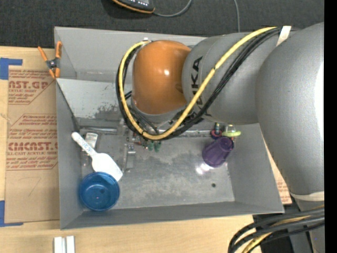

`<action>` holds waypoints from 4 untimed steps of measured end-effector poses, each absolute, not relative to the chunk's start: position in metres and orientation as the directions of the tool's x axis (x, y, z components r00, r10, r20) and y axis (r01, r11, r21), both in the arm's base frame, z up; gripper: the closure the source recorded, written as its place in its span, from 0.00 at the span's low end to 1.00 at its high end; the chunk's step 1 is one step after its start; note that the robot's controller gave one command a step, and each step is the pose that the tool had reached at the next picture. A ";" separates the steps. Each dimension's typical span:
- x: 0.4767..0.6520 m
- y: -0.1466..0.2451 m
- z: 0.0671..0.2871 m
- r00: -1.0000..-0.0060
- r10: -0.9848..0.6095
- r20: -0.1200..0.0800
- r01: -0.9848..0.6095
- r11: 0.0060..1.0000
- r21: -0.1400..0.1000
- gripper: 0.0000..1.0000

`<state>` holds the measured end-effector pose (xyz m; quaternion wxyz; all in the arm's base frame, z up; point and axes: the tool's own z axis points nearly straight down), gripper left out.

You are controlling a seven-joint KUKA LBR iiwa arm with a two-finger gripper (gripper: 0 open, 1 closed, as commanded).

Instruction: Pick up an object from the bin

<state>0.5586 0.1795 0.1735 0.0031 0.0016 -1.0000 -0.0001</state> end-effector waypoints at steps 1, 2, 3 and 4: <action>0.560 0.178 0.179 -1.000 0.000 -0.001 0.000 1.000 0.002 0.00; 0.500 0.216 0.085 -0.975 -0.222 0.002 -0.222 0.975 0.002 0.00; 0.488 0.227 0.132 -0.966 -0.257 -0.008 -0.257 0.967 0.003 0.00; 0.479 0.247 0.100 -0.980 -0.200 -0.001 -0.200 0.980 0.004 0.00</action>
Offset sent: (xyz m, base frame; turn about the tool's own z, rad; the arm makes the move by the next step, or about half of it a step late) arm -0.0688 0.0418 -0.1035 -0.2559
